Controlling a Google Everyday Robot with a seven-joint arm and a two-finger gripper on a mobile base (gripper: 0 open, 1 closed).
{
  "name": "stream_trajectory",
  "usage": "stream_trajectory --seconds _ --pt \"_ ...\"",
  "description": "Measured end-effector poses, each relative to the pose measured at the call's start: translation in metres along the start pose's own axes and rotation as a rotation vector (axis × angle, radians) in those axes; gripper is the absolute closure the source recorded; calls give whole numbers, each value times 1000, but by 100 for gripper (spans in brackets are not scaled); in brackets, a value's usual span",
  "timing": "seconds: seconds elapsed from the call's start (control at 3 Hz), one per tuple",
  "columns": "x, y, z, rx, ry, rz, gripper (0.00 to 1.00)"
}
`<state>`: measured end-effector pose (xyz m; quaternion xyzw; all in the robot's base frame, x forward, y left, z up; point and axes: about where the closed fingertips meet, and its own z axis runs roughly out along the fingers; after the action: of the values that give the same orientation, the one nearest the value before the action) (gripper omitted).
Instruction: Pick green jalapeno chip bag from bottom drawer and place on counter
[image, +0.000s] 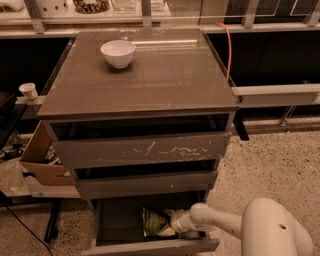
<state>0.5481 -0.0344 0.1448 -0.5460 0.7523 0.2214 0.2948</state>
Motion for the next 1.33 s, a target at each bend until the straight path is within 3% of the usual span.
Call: stream_trajectory --seconds 0.33,1.0,1.33 --pt "8 7 18 -33 11 10 48" --pt "8 6 18 -33 10 10 97" --pt "-2 4 -5 -15 -10 -1 100"
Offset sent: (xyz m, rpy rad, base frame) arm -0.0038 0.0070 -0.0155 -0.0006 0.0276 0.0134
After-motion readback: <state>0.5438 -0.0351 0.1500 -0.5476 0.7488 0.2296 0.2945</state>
